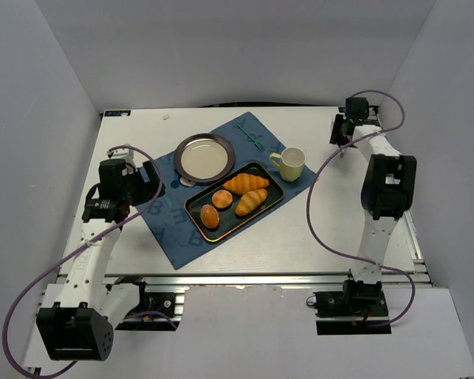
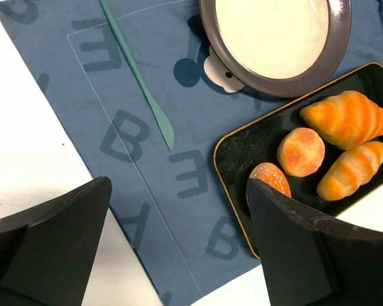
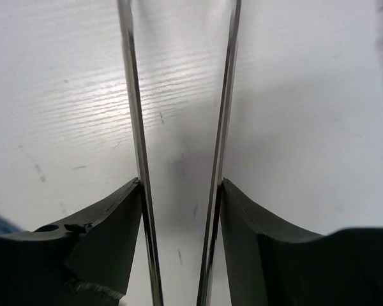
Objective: Place the bread
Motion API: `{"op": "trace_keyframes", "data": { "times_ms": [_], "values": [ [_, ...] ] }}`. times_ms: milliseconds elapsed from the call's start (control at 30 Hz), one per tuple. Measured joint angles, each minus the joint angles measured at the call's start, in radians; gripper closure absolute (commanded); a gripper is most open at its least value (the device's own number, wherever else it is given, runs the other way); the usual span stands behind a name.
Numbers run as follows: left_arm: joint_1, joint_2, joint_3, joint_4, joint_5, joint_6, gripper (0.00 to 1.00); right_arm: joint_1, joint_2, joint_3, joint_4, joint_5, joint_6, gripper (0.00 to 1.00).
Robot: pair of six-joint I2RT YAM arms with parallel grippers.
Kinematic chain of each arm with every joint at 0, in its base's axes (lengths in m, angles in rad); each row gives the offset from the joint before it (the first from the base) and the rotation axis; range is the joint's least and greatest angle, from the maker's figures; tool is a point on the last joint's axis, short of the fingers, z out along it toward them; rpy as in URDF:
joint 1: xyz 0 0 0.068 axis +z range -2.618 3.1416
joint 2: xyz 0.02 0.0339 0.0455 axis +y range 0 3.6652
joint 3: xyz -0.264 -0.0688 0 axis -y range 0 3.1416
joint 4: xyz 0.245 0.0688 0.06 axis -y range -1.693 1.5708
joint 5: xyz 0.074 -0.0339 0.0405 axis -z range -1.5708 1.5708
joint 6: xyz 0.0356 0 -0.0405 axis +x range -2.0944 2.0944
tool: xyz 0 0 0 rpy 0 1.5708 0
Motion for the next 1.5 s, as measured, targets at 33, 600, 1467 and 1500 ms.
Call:
{"op": "trace_keyframes", "data": {
  "times_ms": [33, 600, 1467, 1500],
  "values": [
    [0.0, 0.0, 0.0, -0.001, 0.0, 0.0, 0.02, 0.0, -0.041, -0.012, -0.003, 0.011, 0.001, 0.46],
    [0.0, -0.079, 0.002, -0.088, -0.004, 0.006, 0.02, 0.001, -0.816, -0.083, -0.207, -0.039, 0.002, 0.48],
    [0.0, -0.159, 0.114, -0.22, -0.107, 0.012, 0.02, 0.842, -1.071, -0.46, -0.506, -0.339, 0.135, 0.52],
    [0.0, -0.159, 0.114, -0.222, -0.111, 0.009, 0.02, 0.901, -1.056, -0.463, -0.496, -0.301, 0.154, 0.52]
  ]
}}
